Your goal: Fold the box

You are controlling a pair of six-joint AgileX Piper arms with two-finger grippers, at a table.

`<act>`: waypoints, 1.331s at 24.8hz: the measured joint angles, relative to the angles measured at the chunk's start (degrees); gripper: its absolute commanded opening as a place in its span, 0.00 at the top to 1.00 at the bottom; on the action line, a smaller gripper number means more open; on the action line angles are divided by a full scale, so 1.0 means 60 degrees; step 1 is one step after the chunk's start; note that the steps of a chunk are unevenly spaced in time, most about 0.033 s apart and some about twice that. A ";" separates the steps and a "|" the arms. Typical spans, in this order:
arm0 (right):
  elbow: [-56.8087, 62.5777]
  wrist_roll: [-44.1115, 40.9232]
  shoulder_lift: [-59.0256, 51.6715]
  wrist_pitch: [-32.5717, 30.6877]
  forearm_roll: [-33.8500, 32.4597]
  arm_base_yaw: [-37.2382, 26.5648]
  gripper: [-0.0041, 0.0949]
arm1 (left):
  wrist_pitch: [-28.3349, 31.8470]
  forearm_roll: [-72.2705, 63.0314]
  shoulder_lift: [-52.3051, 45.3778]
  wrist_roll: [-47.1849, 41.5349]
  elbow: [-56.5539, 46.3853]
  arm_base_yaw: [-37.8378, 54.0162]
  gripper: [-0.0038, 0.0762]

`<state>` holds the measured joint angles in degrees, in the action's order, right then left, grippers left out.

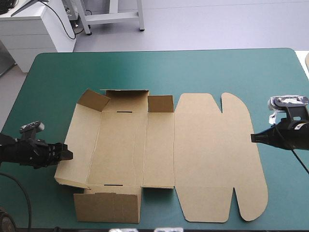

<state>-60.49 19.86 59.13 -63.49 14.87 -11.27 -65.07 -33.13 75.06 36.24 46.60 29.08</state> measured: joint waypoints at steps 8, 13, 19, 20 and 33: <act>0.0000 0.0011 0.0000 -0.0093 0.0000 0.0000 0.97 | 0.0285 0.0019 0.1170 0.0408 -0.0017 -0.1691 0.49; 0.0000 0.0028 0.0000 -0.0109 0.0000 0.0000 0.97 | 0.0642 -0.0003 0.1212 0.0408 -0.0017 -0.1691 0.96; 0.0000 0.0028 0.0000 -0.0112 0.0000 0.0000 0.97 | 0.0416 -0.0315 0.1212 0.0350 -0.0017 -0.1733 0.96; 0.0000 0.0028 0.0000 -0.0112 0.0000 0.0000 0.97 | 0.0416 -0.0326 0.1212 0.0350 -0.0017 -0.1733 0.96; 0.0000 0.0028 0.0000 -0.0120 -0.0009 0.0000 0.97 | 0.1474 0.1437 0.1250 0.0369 0.1719 -0.3732 0.96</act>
<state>-60.49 20.03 59.13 -64.20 14.81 -11.27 -56.23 -24.51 82.56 38.45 56.91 6.69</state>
